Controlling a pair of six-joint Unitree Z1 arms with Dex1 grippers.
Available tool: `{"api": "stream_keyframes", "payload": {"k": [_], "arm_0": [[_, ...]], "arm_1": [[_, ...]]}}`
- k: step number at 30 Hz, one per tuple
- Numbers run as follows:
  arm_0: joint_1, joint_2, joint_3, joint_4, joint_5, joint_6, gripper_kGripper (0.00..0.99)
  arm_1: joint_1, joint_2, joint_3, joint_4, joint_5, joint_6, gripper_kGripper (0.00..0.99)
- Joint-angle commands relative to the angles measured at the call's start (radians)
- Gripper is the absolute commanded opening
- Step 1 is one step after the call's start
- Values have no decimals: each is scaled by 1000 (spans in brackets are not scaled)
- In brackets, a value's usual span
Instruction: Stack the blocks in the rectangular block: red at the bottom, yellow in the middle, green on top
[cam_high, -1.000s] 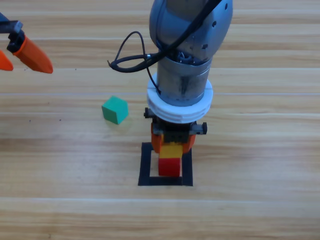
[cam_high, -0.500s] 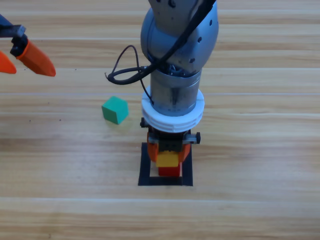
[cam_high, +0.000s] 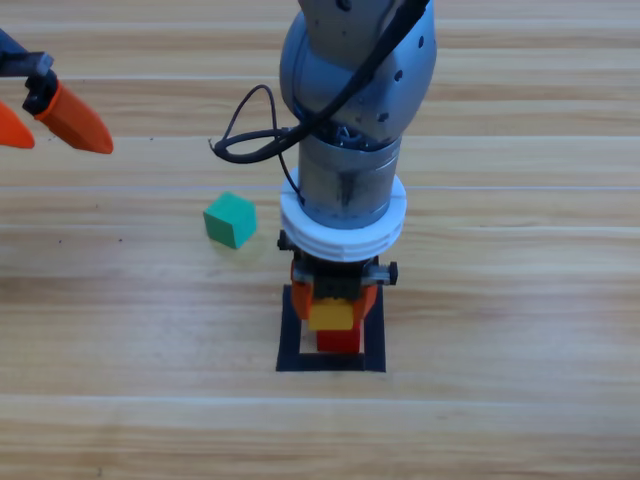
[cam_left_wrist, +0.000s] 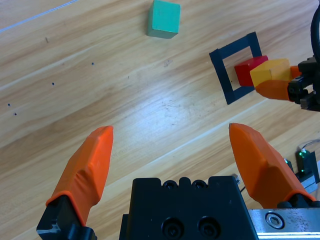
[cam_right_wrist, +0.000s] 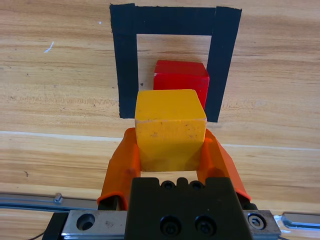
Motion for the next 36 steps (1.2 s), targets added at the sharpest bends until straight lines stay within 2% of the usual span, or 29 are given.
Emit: {"api": "stream_keyframes", "payload": {"k": [1,36], "arm_0": [[16,31,31,-23,-13,-13,989],[15,22,37,-31,-11,-25,988]], "arm_1": [[29,55,-5,16,-21,7,0],[22,83,-12,22,-43,7,0]]}}
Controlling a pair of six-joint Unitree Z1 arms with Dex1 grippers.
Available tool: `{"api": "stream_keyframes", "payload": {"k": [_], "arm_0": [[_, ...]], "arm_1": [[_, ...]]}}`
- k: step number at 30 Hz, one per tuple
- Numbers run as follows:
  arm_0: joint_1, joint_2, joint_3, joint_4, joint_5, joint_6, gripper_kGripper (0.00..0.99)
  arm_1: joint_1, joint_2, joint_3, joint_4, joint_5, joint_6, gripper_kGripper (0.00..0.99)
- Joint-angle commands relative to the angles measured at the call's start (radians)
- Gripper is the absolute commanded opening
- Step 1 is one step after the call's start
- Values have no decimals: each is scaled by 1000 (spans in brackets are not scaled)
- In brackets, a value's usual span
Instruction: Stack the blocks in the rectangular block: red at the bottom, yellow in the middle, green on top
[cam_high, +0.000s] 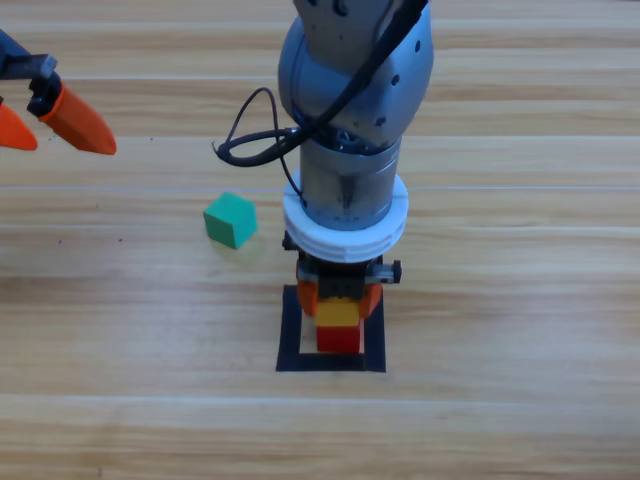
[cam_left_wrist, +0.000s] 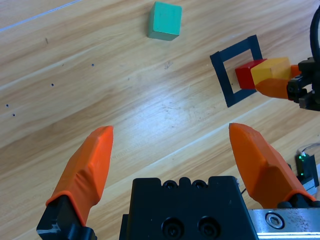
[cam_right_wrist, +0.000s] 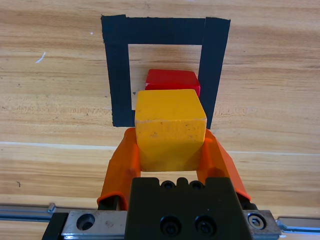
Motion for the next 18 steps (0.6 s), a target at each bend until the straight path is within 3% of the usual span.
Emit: {"api": "stream_keyframes", "payload": {"k": [1,7,8,9,10,18], "arm_0": [[15,22,18,-7,-11,-12,988],[15,23,18,-9,-9,-12,988],[15,23,17,-9,-9,-12,988],[15,23,17,-9,-9,-12,988],[15,22,17,-9,-9,-13,988],[15,23,14,-7,-9,-19,988]], "arm_1": [[22,75,-8,16,-9,6,0],[22,77,-8,16,-11,3,28],[22,77,-8,18,-11,3,328],[21,75,-9,22,-12,3,707],[21,69,-13,22,-15,0,976],[21,-70,-25,22,-94,-5,990]]}}
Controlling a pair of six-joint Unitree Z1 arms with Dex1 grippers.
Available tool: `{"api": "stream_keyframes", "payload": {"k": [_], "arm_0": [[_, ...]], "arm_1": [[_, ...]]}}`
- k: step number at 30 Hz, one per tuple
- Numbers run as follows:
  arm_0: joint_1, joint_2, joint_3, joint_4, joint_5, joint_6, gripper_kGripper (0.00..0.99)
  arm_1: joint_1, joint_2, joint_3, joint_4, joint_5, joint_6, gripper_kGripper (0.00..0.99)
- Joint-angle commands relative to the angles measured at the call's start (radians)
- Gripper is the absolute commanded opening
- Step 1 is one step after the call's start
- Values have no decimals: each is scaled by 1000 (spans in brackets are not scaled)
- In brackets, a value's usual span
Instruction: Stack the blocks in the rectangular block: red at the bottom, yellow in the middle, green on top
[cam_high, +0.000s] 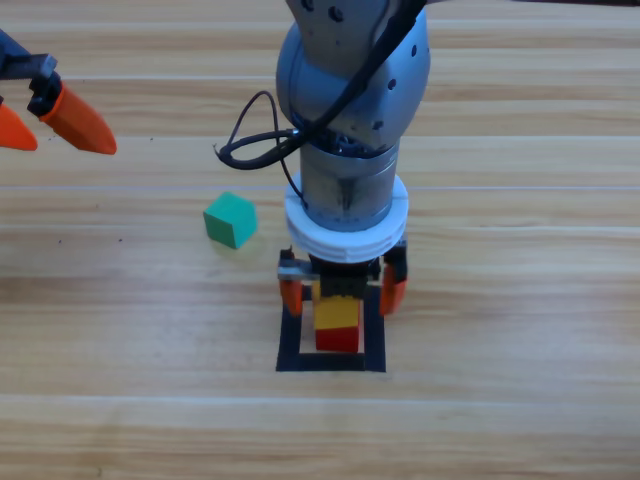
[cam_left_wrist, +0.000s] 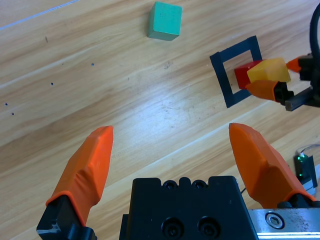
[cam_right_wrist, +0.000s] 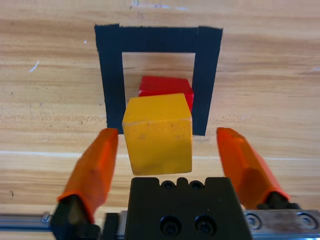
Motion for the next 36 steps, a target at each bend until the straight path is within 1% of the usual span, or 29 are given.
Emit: {"api": "stream_keyframes", "payload": {"k": [1,5,8,9,10,11,13,15,16,17,18,19,20,21,23,25,28,30,32,34,35,36], "arm_0": [[15,23,12,-9,-8,-14,988],[15,26,-26,-13,-5,-24,985],[13,61,-110,-12,1,-31,974],[2,94,-153,-6,9,-36,974],[-21,127,-190,4,30,-40,974],[-50,164,-222,11,58,-45,974],[-99,236,-275,19,101,-51,973],[-136,298,-302,19,132,-51,974],[-153,324,-313,19,152,-50,976],[-172,347,-319,17,170,-50,976],[-192,374,-330,16,191,-51,976],[-211,400,-339,16,216,-51,976],[-234,434,-353,16,242,-51,974],[-243,457,-359,16,250,-53,974],[-249,491,-357,16,254,-60,974],[-254,517,-365,17,241,-96,977],[-263,583,-453,83,230,-195,979],[-281,623,-518,125,230,-257,979],[-297,647,-563,156,231,-283,979],[-317,677,-600,191,242,-290,979],[-329,687,-603,200,262,-298,979],[-335,695,-603,205,268,-304,979]], "arm_1": [[22,-104,-18,16,-81,-8,990],[38,-193,-16,15,-121,-35,990],[48,-250,1,5,-140,-77,990],[48,-279,38,-22,-144,-95,990],[48,-319,97,-67,-144,-112,990],[48,-384,203,-157,-142,-136,990],[48,-557,518,-453,-122,-215,990],[29,-741,864,-823,-38,-285,990],[21,-792,956,-918,-19,-322,990],[18,-832,1016,-963,-7,-353,989],[12,-853,1039,-966,5,-386,989],[-5,-879,1070,-963,31,-449,989],[-24,-899,1096,-966,64,-478,990],[-53,-927,1121,-969,106,-520,990],[-100,-980,1162,-973,157,-595,990],[-142,-1036,1214,-1006,220,-659,990],[-142,-1071,1269,-1059,260,-748,990],[-142,-1068,1289,-1076,269,-768,990],[-142,-1057,1294,-1076,271,-781,990],[-142,-1054,1297,-1076,271,-791,990],[-142,-1056,1298,-1076,271,-793,990],[-142,-1056,1300,-1075,271,-799,990]]}}
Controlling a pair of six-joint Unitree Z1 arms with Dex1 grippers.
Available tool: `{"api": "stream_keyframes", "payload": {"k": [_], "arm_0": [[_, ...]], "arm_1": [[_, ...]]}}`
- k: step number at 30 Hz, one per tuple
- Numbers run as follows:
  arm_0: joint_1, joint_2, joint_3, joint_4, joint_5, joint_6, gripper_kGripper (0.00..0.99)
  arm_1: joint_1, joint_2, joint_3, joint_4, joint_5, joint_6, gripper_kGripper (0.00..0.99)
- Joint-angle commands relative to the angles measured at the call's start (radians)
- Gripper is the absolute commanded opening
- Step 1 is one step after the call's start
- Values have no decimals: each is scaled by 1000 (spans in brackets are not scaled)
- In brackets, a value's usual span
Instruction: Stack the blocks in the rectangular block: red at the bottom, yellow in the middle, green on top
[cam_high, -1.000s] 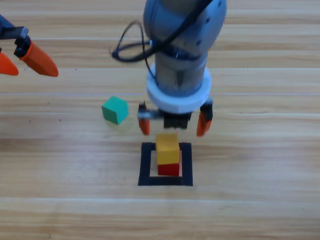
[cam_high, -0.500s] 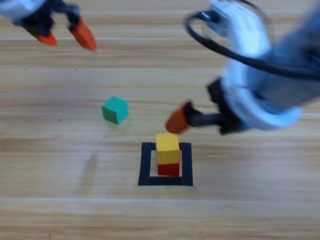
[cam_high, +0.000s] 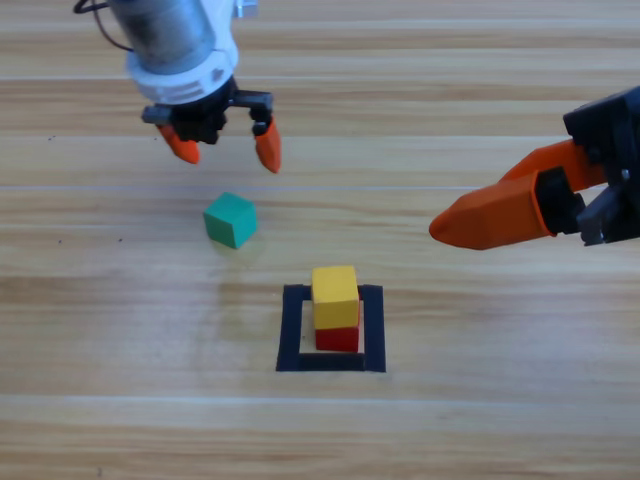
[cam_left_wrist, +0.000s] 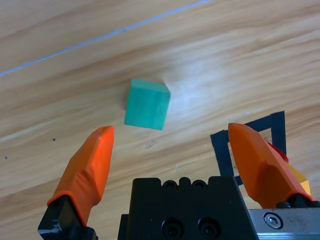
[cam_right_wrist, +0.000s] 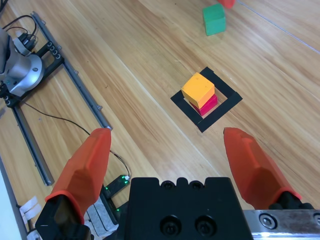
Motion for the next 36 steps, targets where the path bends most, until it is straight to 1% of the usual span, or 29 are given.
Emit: {"api": "stream_keyframes", "payload": {"k": [1,9,12,17,22,23,25,28,36], "arm_0": [[-76,106,-27,48,32,-32,977],[-79,126,10,48,57,-34,977],[-76,132,5,45,81,-41,976],[-67,138,10,43,95,-6,971],[-67,150,17,37,104,20,962],[-67,153,17,37,104,23,962],[-67,156,17,33,106,28,962],[-65,159,17,25,107,34,960],[-65,172,45,-15,112,39,960]], "arm_1": [[-33,-11,42,-31,11,-31,990],[-33,-8,48,-31,11,-58,990],[-33,-3,48,-31,11,-58,990],[-33,1,47,-31,11,-58,990],[-33,6,40,-25,9,-6,990],[-33,4,34,-19,-2,15,990],[-33,-5,13,22,-60,47,990],[-33,-3,-6,45,-66,47,990],[-33,9,-4,49,-87,49,990]]}}
